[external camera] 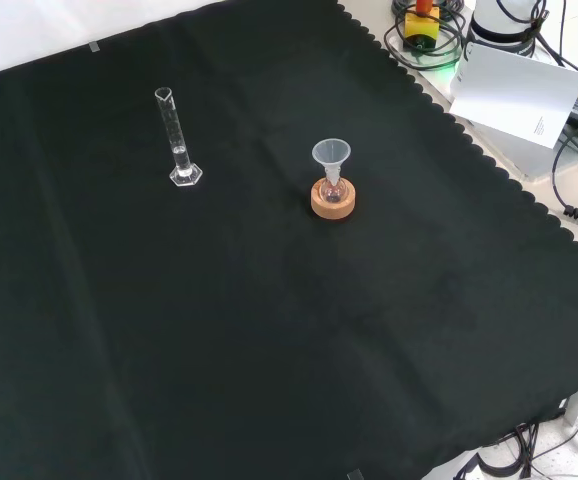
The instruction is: Pick up the graduated cylinder.
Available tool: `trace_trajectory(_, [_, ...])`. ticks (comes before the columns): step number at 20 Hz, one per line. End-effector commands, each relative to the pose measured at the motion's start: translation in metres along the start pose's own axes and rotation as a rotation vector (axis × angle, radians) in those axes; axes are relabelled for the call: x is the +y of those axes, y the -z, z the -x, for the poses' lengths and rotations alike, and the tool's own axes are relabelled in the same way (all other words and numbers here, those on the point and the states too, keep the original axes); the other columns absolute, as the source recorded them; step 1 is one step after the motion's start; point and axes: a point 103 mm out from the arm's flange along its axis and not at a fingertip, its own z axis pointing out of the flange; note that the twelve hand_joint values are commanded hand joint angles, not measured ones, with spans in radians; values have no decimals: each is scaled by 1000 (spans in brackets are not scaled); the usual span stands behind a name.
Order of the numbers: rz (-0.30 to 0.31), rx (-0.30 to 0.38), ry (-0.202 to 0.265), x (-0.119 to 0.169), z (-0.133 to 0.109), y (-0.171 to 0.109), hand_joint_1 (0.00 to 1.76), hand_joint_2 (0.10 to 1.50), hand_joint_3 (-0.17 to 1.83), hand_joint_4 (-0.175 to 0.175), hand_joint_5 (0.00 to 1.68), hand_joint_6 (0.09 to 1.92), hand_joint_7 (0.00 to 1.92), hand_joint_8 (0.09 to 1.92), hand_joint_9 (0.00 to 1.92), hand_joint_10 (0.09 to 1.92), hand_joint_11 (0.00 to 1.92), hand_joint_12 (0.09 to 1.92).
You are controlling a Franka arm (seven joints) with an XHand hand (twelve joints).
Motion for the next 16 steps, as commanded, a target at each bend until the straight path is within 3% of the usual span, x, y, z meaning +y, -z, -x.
trace_trajectory(1, [9,-9,-1,0,0,0,155,1317,-20,-16,190,97,49,431,435,87,69,1339])
trace_trajectory(4, [9,-5,-5,1,0,0,16,1387,12,-7,150,87,4,377,373,87,19,1349])
trace_trajectory(9, [7,-7,-14,6,1,-4,0,1395,16,-7,147,87,0,370,365,87,11,1353])
trace_trajectory(16, [-16,-1,-66,21,18,-36,6,1392,15,-8,152,87,0,370,365,87,8,1358])
